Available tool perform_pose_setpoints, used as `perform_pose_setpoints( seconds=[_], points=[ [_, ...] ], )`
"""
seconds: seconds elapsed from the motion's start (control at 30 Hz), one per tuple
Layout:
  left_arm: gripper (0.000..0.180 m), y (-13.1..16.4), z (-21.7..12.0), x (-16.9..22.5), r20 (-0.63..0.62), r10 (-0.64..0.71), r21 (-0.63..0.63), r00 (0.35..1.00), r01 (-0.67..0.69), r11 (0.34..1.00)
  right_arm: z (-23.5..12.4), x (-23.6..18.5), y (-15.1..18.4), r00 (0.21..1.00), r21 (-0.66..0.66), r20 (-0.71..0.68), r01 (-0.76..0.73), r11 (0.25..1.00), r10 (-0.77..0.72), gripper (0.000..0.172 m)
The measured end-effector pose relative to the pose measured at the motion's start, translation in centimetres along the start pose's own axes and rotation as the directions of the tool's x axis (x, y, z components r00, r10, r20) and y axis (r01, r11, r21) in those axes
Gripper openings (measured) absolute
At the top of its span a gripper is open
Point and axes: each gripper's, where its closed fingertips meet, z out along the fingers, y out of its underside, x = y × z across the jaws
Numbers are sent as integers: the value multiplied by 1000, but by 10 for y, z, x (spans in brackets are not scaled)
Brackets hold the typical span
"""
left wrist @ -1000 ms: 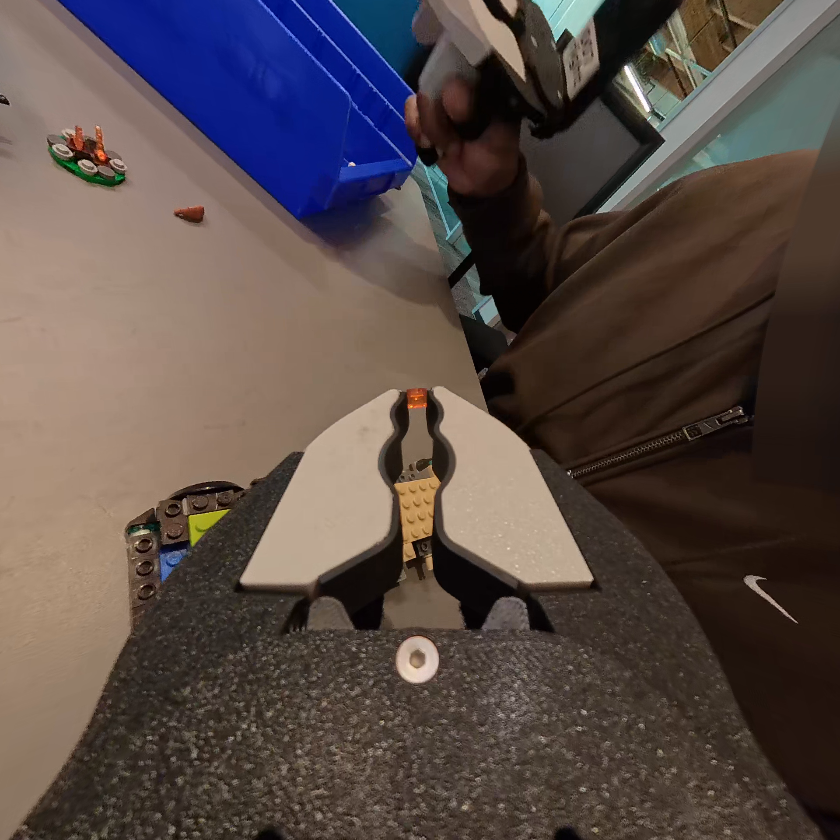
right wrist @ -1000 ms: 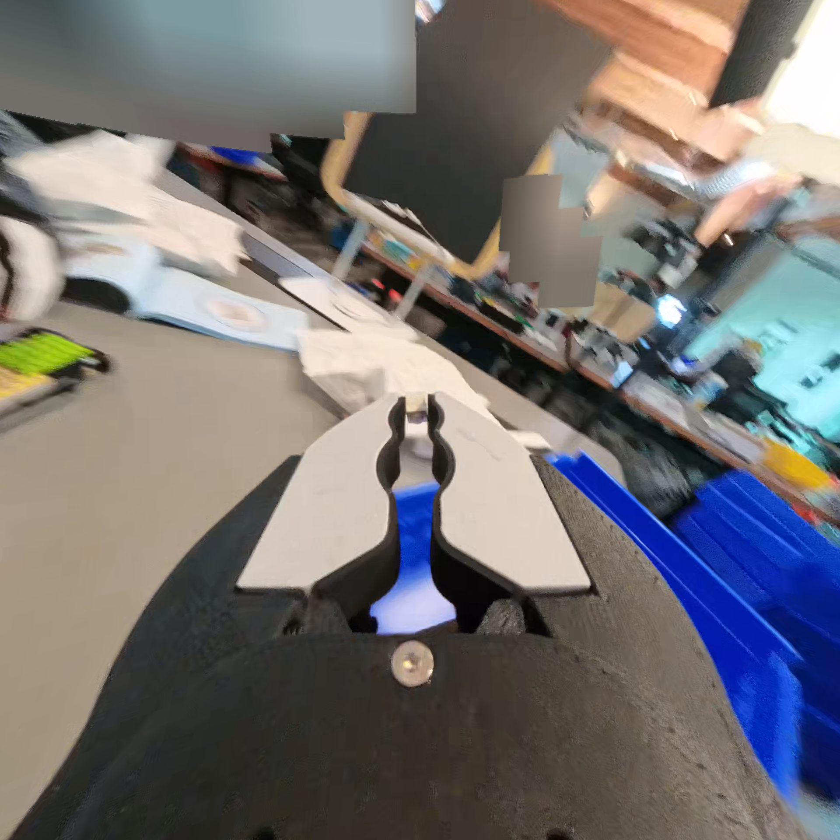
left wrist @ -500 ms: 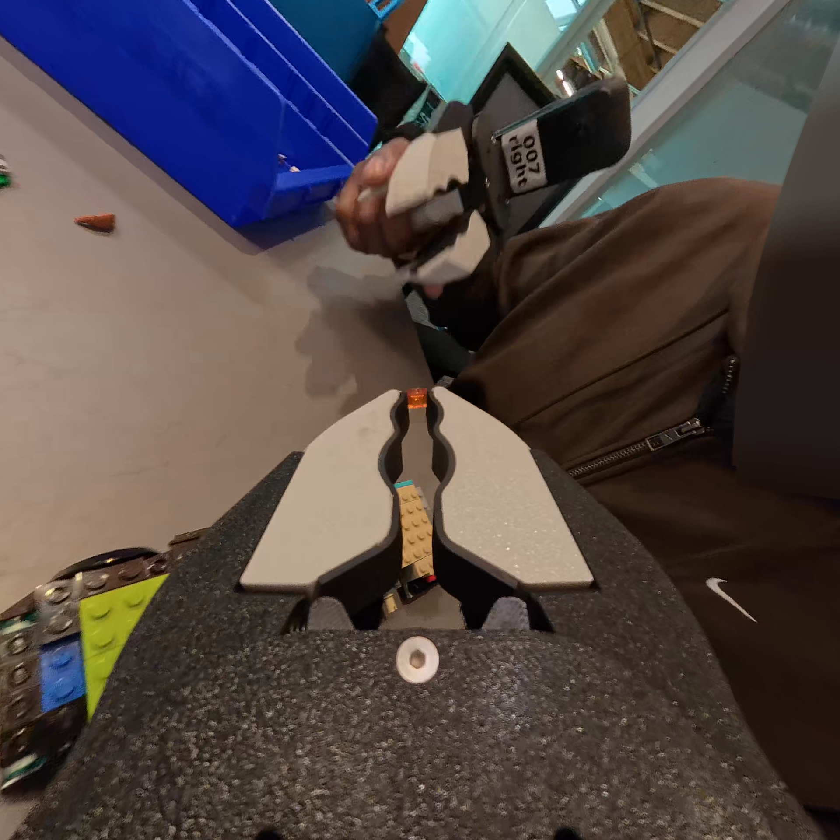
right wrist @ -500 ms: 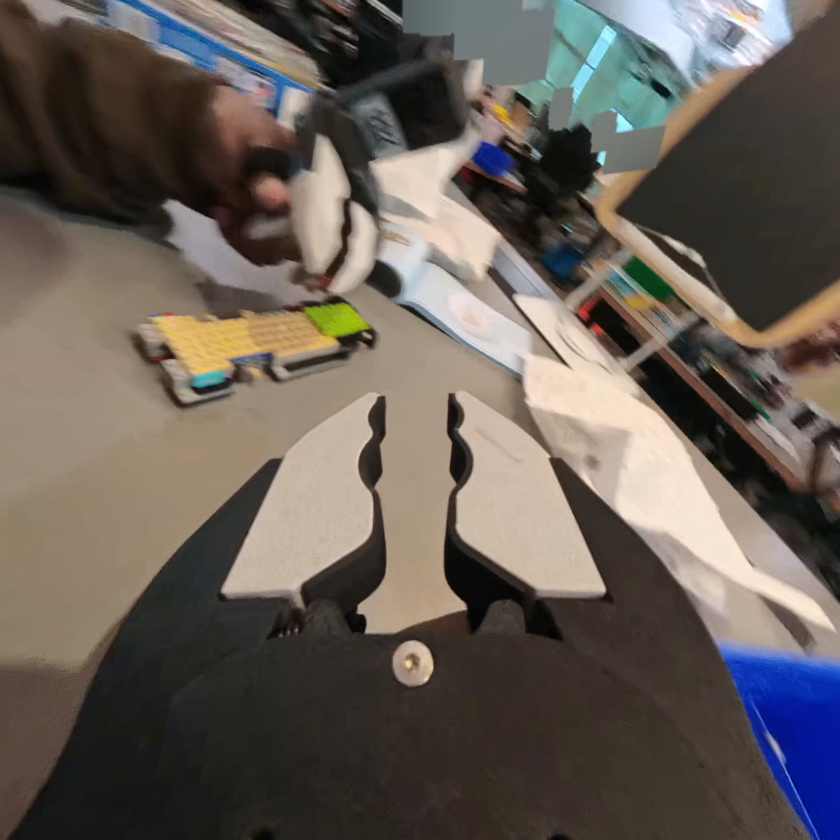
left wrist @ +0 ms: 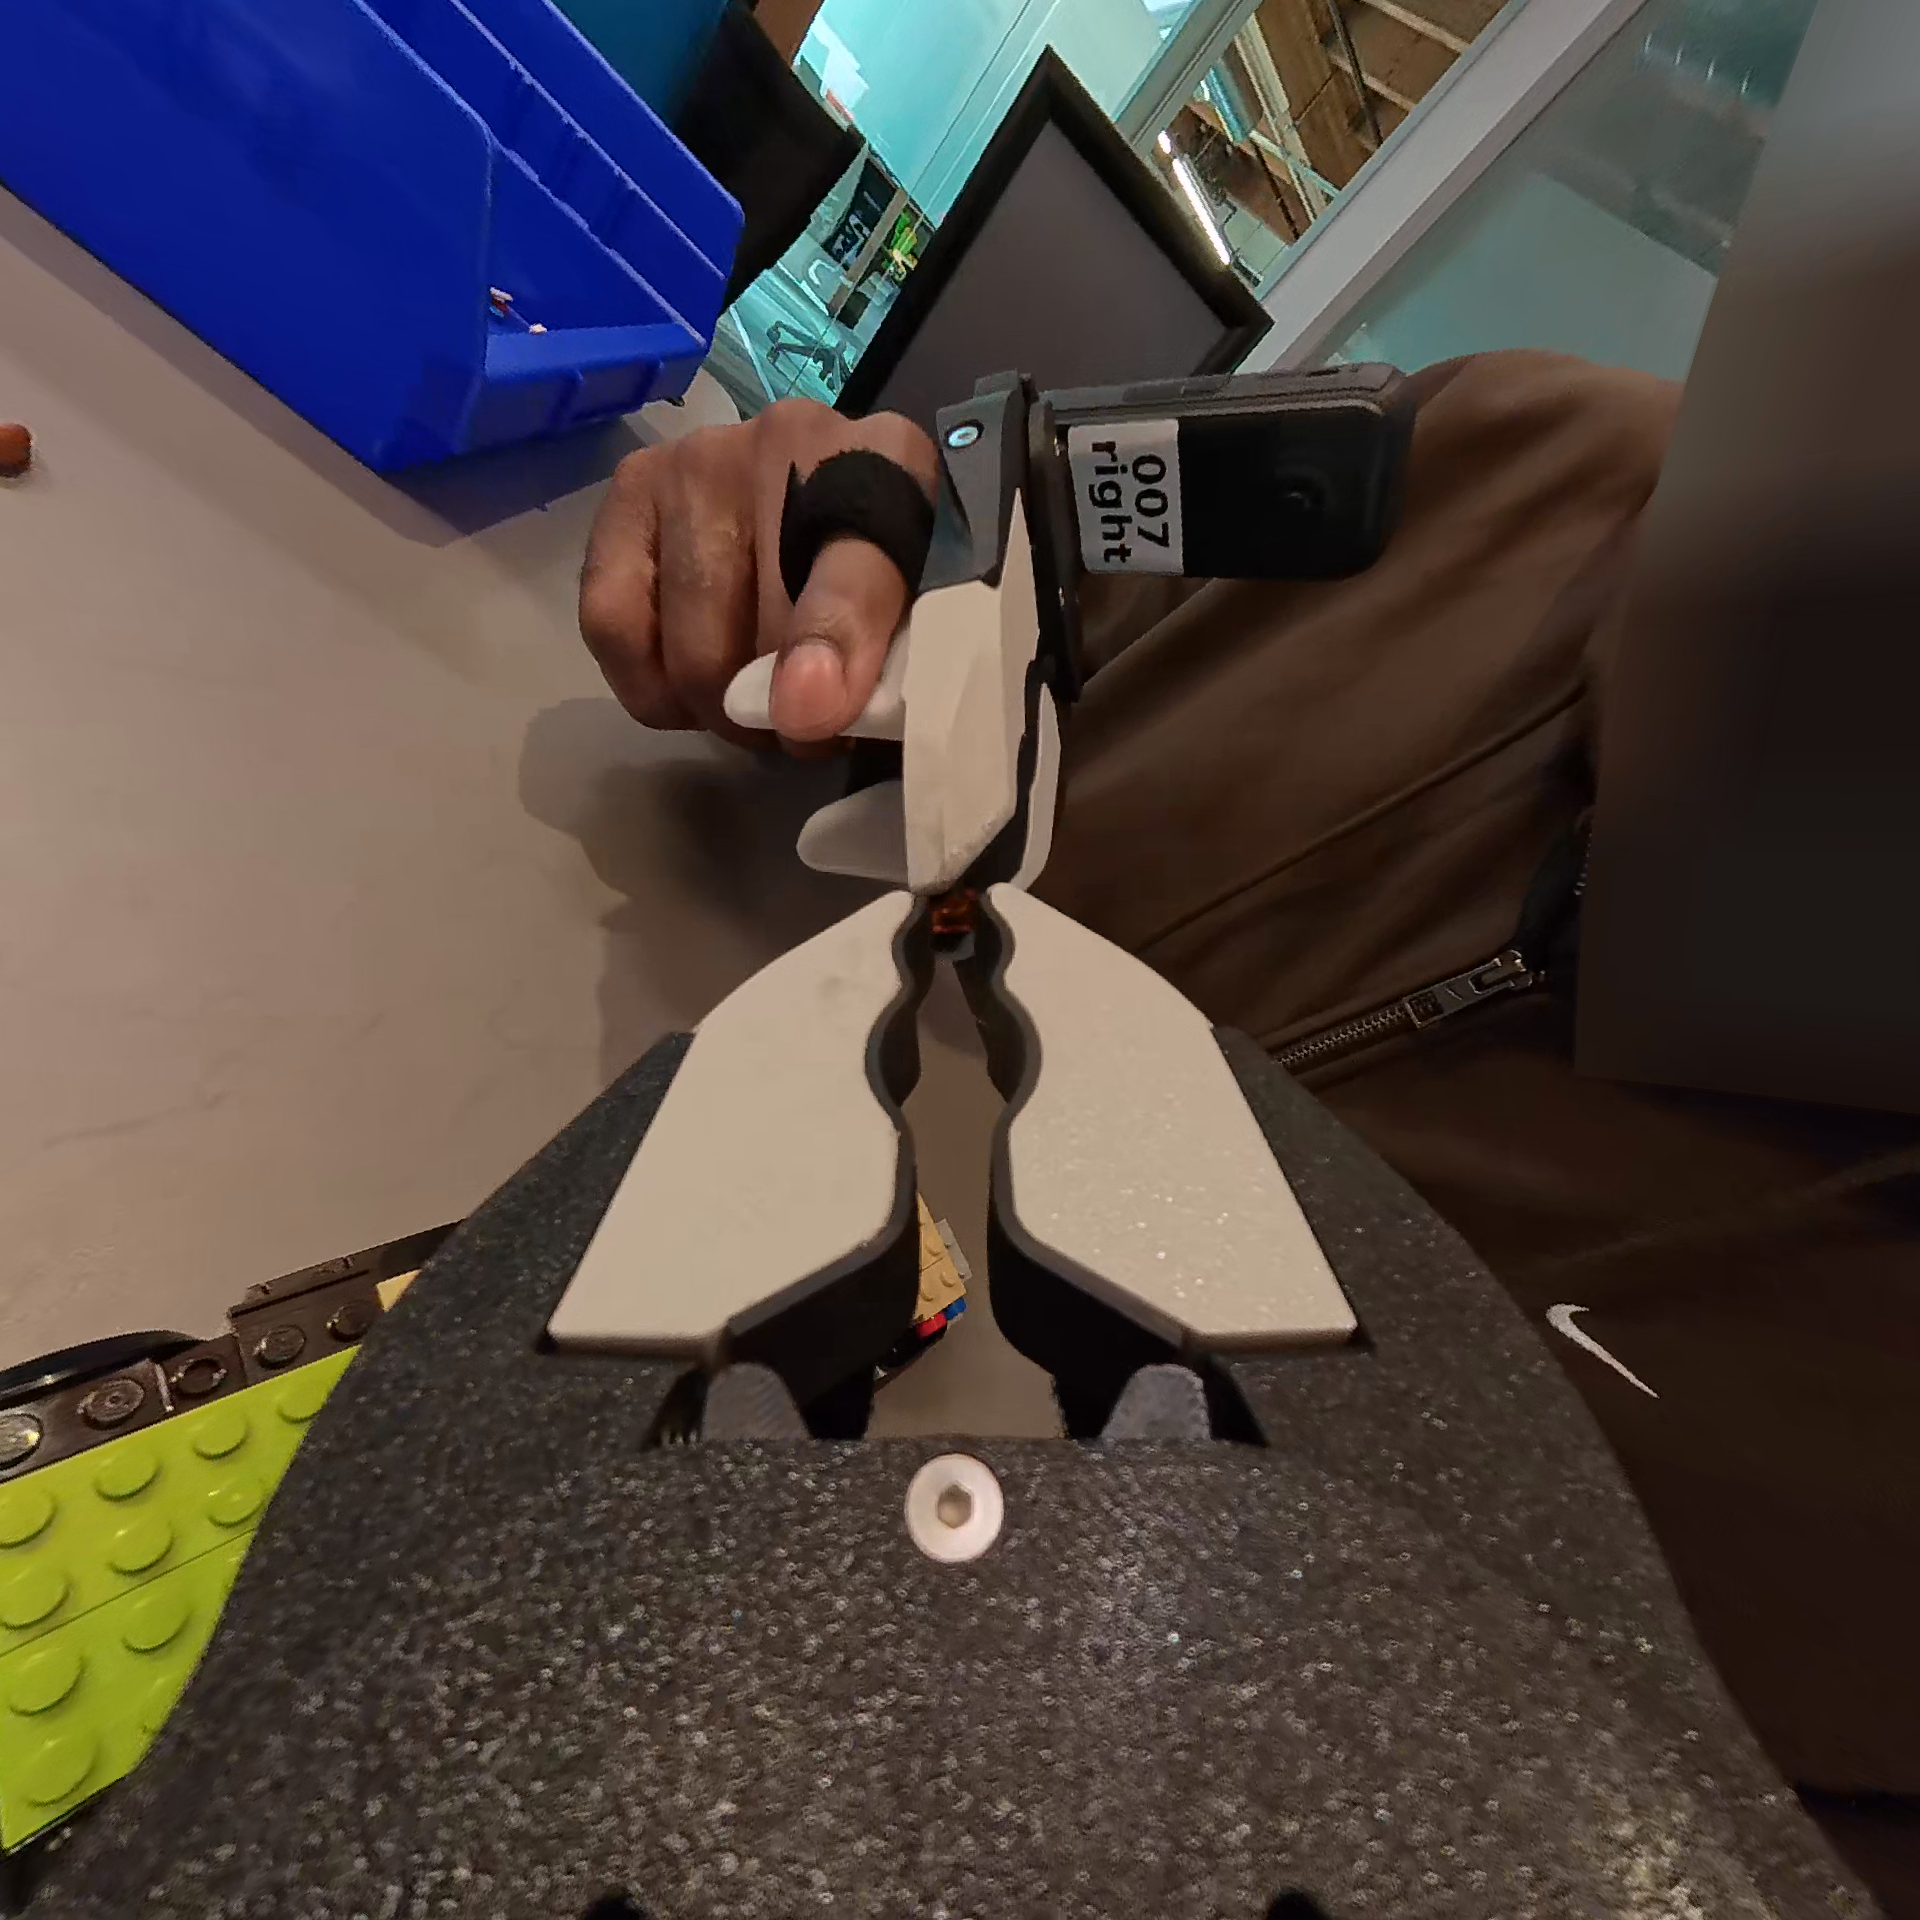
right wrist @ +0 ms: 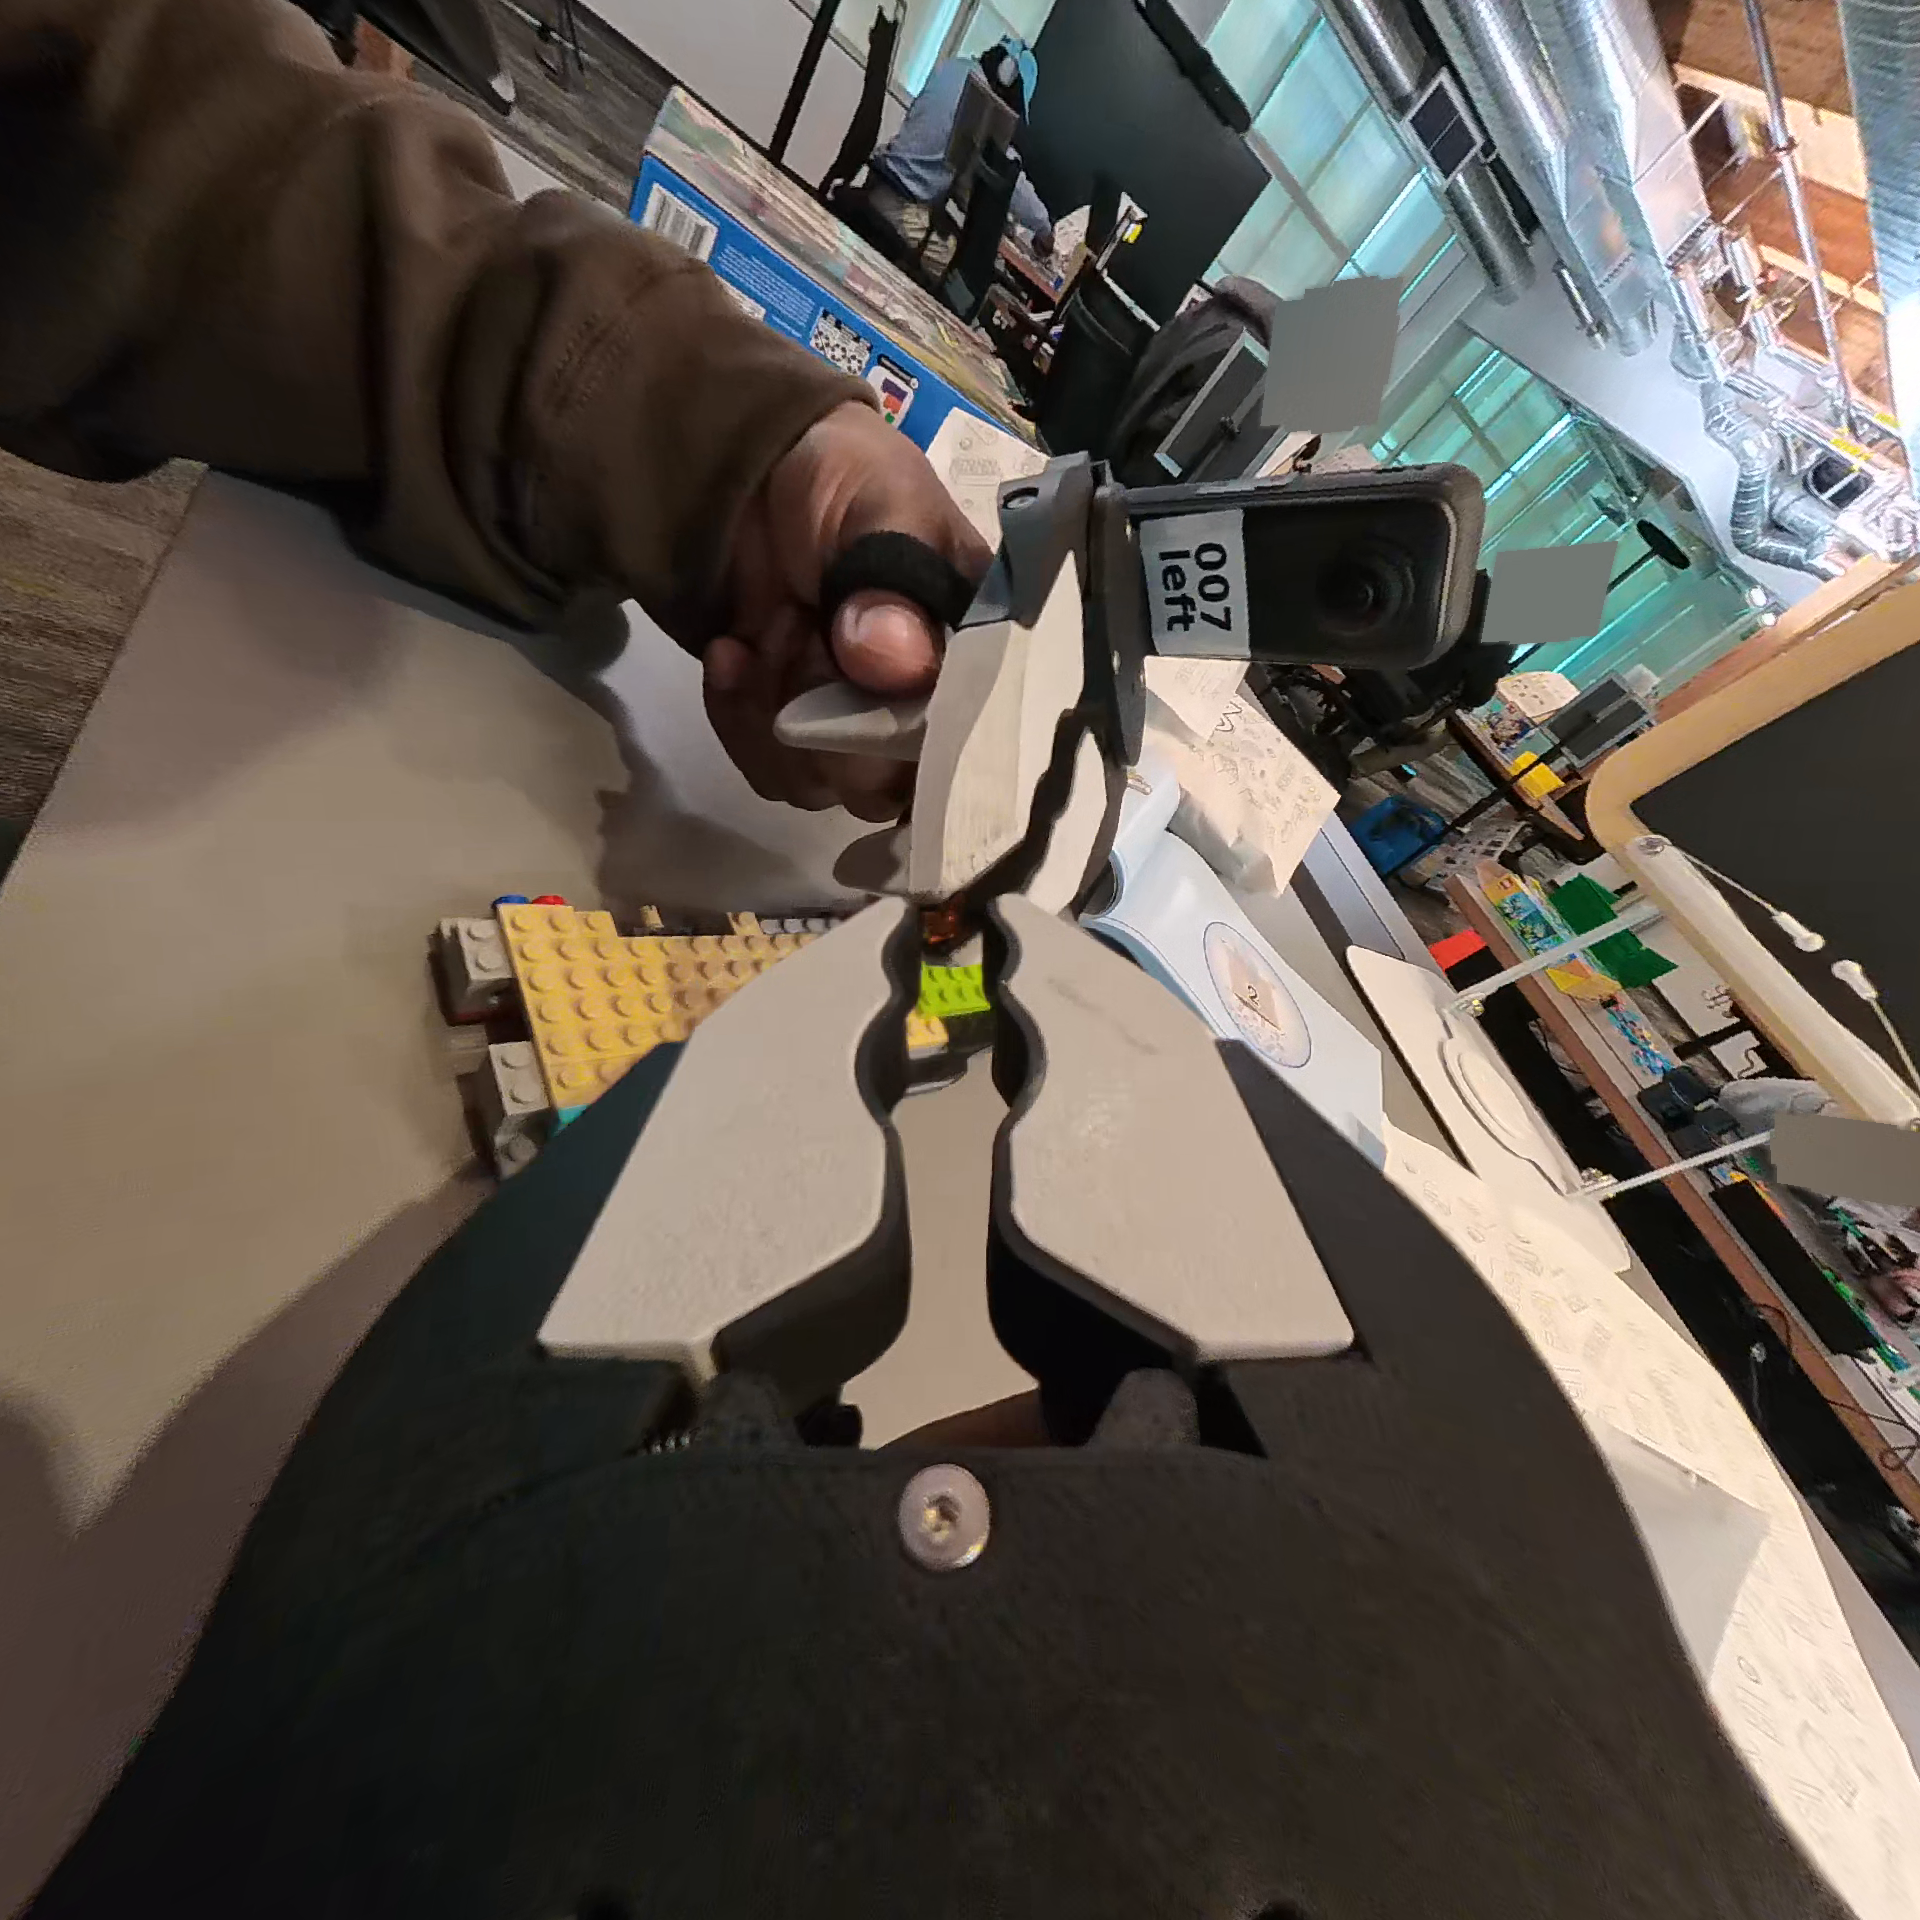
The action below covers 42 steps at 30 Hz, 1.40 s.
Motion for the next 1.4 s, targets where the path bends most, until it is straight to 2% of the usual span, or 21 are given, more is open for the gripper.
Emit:
perform_pose_setpoints(
  seconds=[0.2,0.3,0.43,0.57,0.67,0.77,0.83,1.0,1.23,1.4],
  points=[
    [14,-9,-8,-5,34,-3,57,999,1,998,-9,9,1,998,11,-45,-32,999,33,8],
    [18,-20,-27,-10,119,46,113,992,-59,992,-32,31,5,987,-24,-151,-56,998,51,8],
    [24,-22,-51,-21,270,84,93,959,-113,989,-96,78,26,926,-146,-372,-124,981,62,8],
    [24,-19,-63,-27,345,93,56,934,-119,991,-187,129,54,801,-277,-599,-228,933,18,8],
    [24,-20,-66,-29,363,87,58,928,-115,992,-253,157,89,685,-398,-726,-344,850,-63,8],
    [24,-19,-66,-30,369,88,55,925,-116,992,-281,161,125,643,-424,-766,-504,753,-1,20],
    [24,-18,-66,-31,373,87,52,924,-114,992,-274,157,129,658,-422,-752,-523,740,35,22],
    [24,-16,-69,-35,380,75,54,922,-103,993,-228,143,106,752,-445,-657,-439,781,49,23],
    [24,-7,-74,-45,415,74,5,907,-83,997,-143,96,61,907,-396,-402,-297,869,126,22],
    [24,-5,-75,-46,422,73,-5,903,-78,997,-94,60,55,946,-341,-237,-293,893,220,21]
  ],
)
